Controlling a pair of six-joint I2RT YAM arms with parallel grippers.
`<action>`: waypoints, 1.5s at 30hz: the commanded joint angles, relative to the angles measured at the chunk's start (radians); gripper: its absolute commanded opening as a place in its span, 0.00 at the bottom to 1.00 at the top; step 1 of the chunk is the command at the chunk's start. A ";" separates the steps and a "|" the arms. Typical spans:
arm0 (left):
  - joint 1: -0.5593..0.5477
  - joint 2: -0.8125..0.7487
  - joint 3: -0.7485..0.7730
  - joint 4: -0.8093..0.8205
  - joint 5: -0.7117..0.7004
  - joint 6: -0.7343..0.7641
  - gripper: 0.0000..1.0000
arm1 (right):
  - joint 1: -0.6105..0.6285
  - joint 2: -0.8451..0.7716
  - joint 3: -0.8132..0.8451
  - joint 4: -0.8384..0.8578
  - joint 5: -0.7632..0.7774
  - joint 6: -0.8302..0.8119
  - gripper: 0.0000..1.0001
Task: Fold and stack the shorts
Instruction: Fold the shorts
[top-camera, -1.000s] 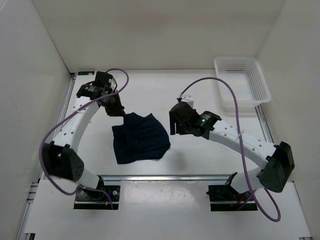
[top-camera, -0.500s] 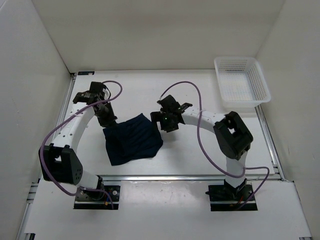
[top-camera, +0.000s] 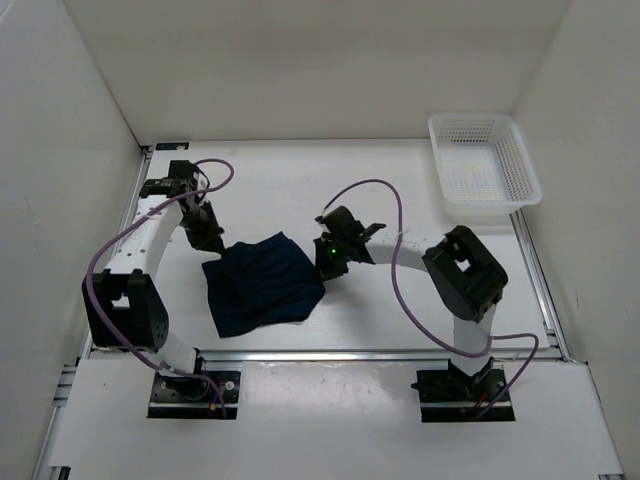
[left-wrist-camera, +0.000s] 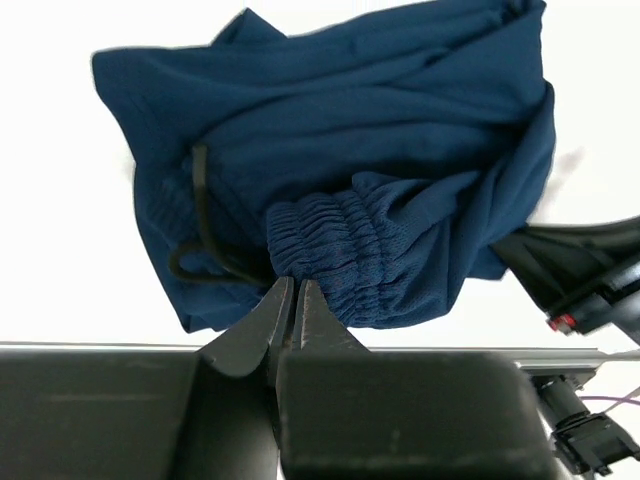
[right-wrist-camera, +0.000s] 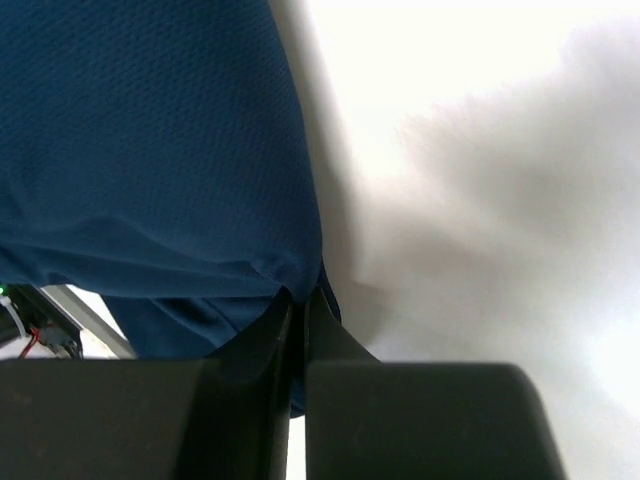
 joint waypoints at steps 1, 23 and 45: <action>-0.048 0.012 0.046 0.022 0.034 0.026 0.10 | 0.001 -0.142 -0.080 0.024 0.097 0.075 0.00; -0.337 0.111 0.290 -0.090 0.105 -0.038 0.10 | -0.008 -0.817 -0.418 -0.369 0.555 0.203 0.45; -0.188 0.155 0.346 -0.112 -0.159 -0.076 0.89 | -0.008 -0.730 -0.242 -0.420 0.570 0.109 0.65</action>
